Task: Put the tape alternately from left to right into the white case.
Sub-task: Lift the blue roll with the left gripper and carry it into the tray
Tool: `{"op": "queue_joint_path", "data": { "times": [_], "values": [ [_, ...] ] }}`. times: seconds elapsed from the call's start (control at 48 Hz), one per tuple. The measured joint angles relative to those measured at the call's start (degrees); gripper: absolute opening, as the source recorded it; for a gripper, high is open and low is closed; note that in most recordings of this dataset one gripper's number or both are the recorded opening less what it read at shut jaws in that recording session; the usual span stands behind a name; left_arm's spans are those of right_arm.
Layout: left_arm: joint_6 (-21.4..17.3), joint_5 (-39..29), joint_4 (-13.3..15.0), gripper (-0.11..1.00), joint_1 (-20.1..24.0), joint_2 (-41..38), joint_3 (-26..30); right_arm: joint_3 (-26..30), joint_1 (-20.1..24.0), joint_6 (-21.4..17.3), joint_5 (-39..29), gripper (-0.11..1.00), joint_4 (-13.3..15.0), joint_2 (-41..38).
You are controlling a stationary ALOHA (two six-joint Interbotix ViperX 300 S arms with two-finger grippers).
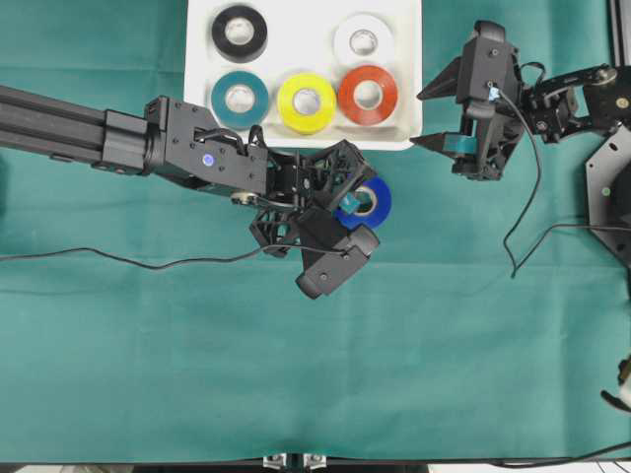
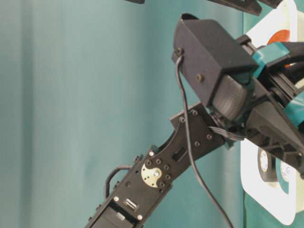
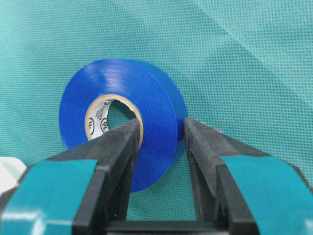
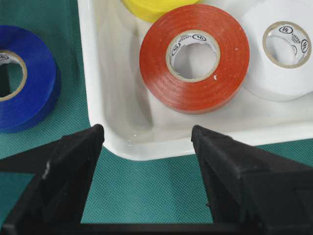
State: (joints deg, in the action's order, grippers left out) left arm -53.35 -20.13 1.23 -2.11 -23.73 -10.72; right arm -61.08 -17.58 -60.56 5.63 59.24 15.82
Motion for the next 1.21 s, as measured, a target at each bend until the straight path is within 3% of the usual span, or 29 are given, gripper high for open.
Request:
{"op": "queue_joint_path", "data": {
  "times": [0.979, 1.208],
  "values": [
    [0.09, -1.76, 0.0, -0.02, -0.09, 6.86, -1.32, -0.18, 0.0, -0.09, 0.0, 0.78, 0.0, 0.0],
    [0.09, -1.85, 0.0, -0.02, 2.64, 10.28, -3.25, -0.18, 0.0, -0.09, -0.09, 0.78, 0.09, 0.0]
  ]
}}
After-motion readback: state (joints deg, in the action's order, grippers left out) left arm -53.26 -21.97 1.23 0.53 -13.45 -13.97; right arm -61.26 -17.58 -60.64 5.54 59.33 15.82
